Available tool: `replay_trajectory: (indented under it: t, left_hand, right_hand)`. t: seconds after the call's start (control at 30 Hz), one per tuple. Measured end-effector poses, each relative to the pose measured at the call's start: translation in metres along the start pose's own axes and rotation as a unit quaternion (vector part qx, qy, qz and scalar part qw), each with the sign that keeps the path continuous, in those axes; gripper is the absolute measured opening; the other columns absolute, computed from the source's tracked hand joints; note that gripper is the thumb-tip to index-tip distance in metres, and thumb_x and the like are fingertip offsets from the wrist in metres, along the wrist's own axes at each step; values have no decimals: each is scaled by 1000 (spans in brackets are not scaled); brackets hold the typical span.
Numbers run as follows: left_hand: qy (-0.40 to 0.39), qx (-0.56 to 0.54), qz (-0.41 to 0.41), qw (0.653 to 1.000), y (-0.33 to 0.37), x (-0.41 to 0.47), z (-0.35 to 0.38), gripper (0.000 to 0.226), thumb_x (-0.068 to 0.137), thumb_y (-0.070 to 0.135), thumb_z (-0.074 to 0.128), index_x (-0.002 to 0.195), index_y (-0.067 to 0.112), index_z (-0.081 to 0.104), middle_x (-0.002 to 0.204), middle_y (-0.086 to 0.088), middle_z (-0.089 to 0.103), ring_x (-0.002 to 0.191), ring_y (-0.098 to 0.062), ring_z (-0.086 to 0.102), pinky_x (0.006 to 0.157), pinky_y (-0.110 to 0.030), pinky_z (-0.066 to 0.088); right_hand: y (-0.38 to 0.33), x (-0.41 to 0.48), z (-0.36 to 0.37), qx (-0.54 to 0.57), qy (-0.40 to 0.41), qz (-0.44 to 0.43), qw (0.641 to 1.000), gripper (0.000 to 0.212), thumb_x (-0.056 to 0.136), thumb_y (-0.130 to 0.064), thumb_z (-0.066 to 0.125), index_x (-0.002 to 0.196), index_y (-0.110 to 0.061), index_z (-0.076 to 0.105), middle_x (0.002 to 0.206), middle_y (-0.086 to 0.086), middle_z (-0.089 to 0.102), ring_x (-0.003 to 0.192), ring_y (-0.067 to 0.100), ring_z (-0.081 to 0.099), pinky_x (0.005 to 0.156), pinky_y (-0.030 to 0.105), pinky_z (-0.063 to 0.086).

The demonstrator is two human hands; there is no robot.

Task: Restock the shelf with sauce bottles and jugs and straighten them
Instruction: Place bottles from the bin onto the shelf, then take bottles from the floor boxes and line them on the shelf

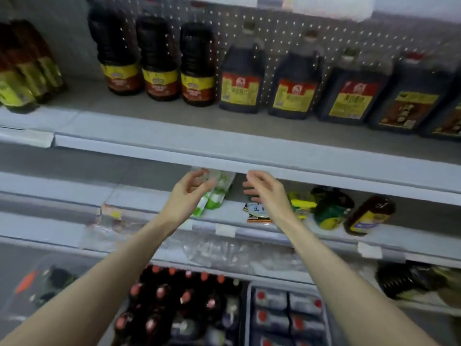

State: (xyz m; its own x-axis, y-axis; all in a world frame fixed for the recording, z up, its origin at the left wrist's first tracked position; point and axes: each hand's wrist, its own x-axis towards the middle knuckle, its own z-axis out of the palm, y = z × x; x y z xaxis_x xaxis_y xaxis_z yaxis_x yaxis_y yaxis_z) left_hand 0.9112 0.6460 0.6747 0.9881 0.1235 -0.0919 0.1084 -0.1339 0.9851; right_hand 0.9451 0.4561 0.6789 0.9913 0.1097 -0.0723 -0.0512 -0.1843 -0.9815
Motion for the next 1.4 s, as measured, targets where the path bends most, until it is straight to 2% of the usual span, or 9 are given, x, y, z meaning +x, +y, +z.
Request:
replay_trajectory:
  t: [0.13, 0.23, 0.4, 0.6, 0.8, 1.0, 1.13, 1.27, 1.4]
  left_hand:
    - [-25, 0, -80, 996, -88, 12, -14, 82, 57, 67, 63, 126, 25, 53, 109, 2, 64, 102, -9, 61, 83, -25, 47]
    - [-43, 4, -142, 989, -162, 18, -25, 73, 63, 56, 62, 127, 22, 53, 105, 3, 63, 99, -9, 61, 80, -23, 44]
    - [-63, 11, -216, 974, -279, 25, -33, 39, 85, 38, 69, 117, 23, 52, 97, 5, 61, 87, -8, 59, 66, -12, 43]
    - [-61, 10, -268, 961, -404, 25, -15, 30, 91, 24, 63, 118, 13, 56, 87, 0, 62, 76, -8, 57, 55, -6, 42]
    - [-65, 10, -289, 955, -521, 30, 12, 43, 88, 29, 67, 124, 10, 53, 93, -1, 63, 80, -6, 58, 73, -15, 44]
    - [-68, 20, -276, 958, -630, 50, 44, 58, 83, 37, 72, 132, 17, 50, 120, 2, 58, 118, -15, 55, 104, -32, 42]
    - [-104, 6, -238, 966, -669, 69, 63, 92, 67, 59, 73, 143, 19, 40, 135, 5, 55, 126, -10, 51, 109, -35, 40]
    - [-137, 1, -245, 960, -686, 80, 72, 89, 78, 47, 70, 150, 20, 25, 142, 4, 47, 130, -8, 45, 113, -33, 34]
    - [-141, 16, -231, 963, -704, 89, 77, 71, 91, 23, 64, 150, 18, 25, 139, -1, 48, 128, -12, 46, 113, -33, 34]
  right_hand:
    - [84, 6, 44, 8, 19, 81, 997, 3, 94, -28, 59, 92, -29, 61, 92, 1, 69, 76, 10, 66, 69, 23, 46]
    - [148, 0, 74, 9, 34, 130, 991, 4, 94, -23, 60, 92, -26, 62, 89, 2, 67, 75, 9, 64, 65, 14, 48]
    - [259, -3, 115, -3, 54, 200, 978, 8, 93, -26, 61, 98, -21, 65, 94, -3, 68, 95, 19, 66, 88, 34, 50]
    - [385, -10, 151, 7, 95, 267, 959, 6, 92, -23, 63, 97, -19, 64, 94, 3, 69, 95, 22, 66, 89, 32, 49]
    - [512, -12, 173, 14, 120, 302, 946, 30, 91, -27, 64, 118, -14, 58, 103, 1, 67, 91, 11, 60, 78, 19, 42]
    - [625, 3, 184, 7, 112, 298, 948, 61, 85, -44, 67, 137, -20, 47, 134, 0, 56, 116, 12, 56, 107, 36, 41]
    - [674, 19, 187, -8, 85, 252, 964, 55, 83, -48, 67, 131, -24, 54, 126, -4, 62, 120, 13, 56, 106, 40, 43]
    - [699, 26, 187, -2, 66, 220, 973, 54, 91, -36, 62, 140, -22, 45, 129, -6, 59, 120, 5, 53, 105, 22, 41]
    - [714, 30, 190, -7, 60, 196, 979, 39, 94, -31, 59, 130, -34, 46, 112, -26, 56, 101, -22, 50, 83, -2, 37]
